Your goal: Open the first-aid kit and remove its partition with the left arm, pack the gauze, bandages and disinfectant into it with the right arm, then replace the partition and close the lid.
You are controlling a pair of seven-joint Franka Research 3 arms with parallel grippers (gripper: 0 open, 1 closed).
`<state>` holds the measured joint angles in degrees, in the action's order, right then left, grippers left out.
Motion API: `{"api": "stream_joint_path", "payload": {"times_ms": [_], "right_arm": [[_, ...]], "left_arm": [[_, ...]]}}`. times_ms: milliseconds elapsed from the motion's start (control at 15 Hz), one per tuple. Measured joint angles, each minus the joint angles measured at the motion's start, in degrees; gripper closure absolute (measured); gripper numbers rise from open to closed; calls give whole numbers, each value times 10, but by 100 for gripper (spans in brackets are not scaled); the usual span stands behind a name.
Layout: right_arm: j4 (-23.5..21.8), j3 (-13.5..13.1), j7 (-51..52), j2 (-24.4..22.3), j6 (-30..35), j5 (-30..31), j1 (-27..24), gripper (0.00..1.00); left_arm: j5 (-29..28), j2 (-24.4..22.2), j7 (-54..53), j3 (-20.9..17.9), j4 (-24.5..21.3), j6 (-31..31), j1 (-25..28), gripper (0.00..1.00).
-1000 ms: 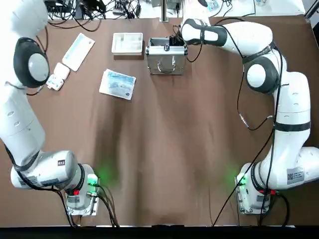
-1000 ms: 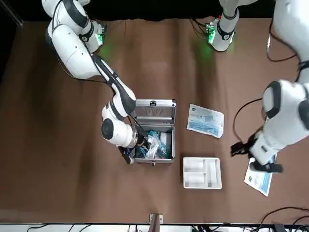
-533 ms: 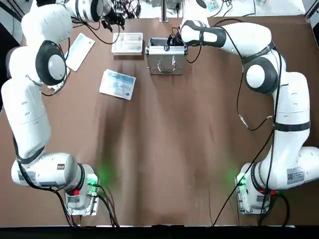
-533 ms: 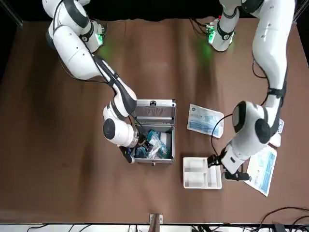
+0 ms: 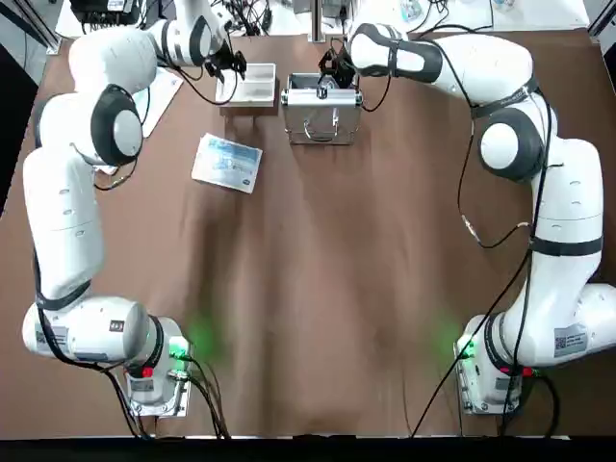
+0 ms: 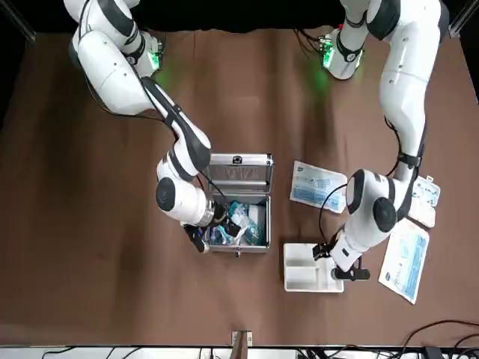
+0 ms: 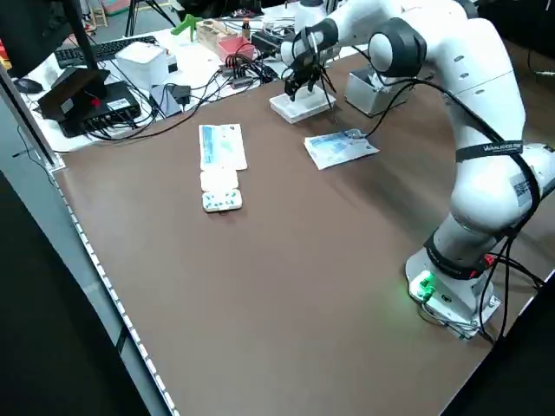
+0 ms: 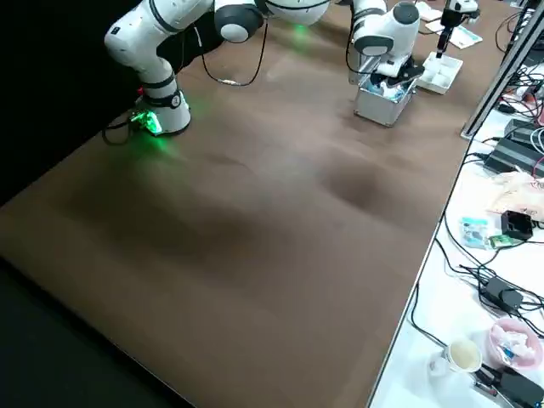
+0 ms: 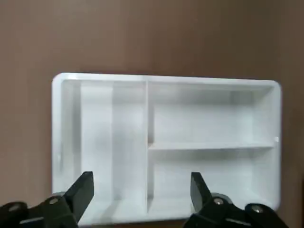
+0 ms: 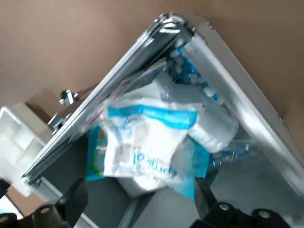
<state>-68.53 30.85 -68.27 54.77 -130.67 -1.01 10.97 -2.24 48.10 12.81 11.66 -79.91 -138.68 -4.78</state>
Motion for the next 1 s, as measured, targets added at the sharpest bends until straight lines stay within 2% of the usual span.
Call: {"api": "stream_joint_path", "payload": {"times_ms": [200,400,600,733,800,867,933,1000], "right_arm": [[16,24,1,-9,44,0,-18,1],[27,59,15,-25,102,0,-62,1],[34,98,70,-41,174,1,-142,1],[44,119,121,-51,240,1,-206,1],[52,125,150,-54,276,5,-236,1],[61,129,180,-56,310,17,-263,1],[69,131,210,-58,339,35,-285,1],[74,133,238,-60,360,50,-305,1]], "left_arm": [[0,18,19,-14,1,-20,-19,15],[0,21,21,-16,1,-21,-21,22],[0,22,21,-17,1,-21,-21,26],[-3,23,21,-17,1,-21,-21,36],[-5,24,21,-17,1,-21,-21,41],[-7,24,21,-17,1,-21,-21,41],[-8,24,21,-18,1,-21,-21,51],[-9,24,21,-18,1,-21,-21,51]]}}
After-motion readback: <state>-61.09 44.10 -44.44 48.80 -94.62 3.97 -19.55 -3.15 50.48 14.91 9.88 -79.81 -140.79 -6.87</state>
